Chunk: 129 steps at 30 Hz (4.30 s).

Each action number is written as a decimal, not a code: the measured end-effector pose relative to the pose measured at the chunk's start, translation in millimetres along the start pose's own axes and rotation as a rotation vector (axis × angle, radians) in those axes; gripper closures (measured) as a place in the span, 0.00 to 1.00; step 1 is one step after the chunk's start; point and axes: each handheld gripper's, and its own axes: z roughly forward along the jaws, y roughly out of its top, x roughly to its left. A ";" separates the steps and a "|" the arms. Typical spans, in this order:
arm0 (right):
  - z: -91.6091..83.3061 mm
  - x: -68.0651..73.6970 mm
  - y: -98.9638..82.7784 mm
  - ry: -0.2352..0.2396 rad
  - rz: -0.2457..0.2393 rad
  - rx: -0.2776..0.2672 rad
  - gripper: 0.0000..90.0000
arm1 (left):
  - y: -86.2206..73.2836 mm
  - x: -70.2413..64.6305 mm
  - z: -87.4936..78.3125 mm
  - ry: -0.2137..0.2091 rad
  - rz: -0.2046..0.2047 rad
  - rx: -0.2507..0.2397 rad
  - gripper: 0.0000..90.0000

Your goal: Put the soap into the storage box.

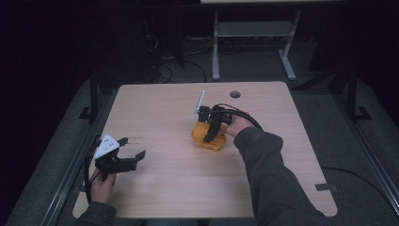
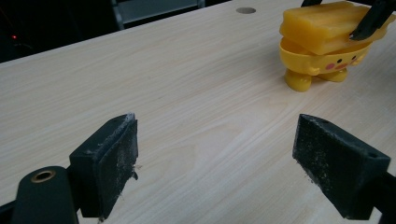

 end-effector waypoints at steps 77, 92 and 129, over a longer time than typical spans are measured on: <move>-26.4 2.7 -31.1 -0.021 0.109 -0.129 0.18 | 0.1 -1.0 0.9 -0.001 0.004 0.006 0.15; -41.5 6.8 -49.2 -0.044 0.131 -0.170 0.18 | -0.1 -2.1 2.0 -0.002 0.004 0.006 0.15; -54.5 20.5 -107.6 -0.056 0.227 -0.213 0.18 | -0.2 -2.8 3.3 -0.004 0.009 0.015 0.15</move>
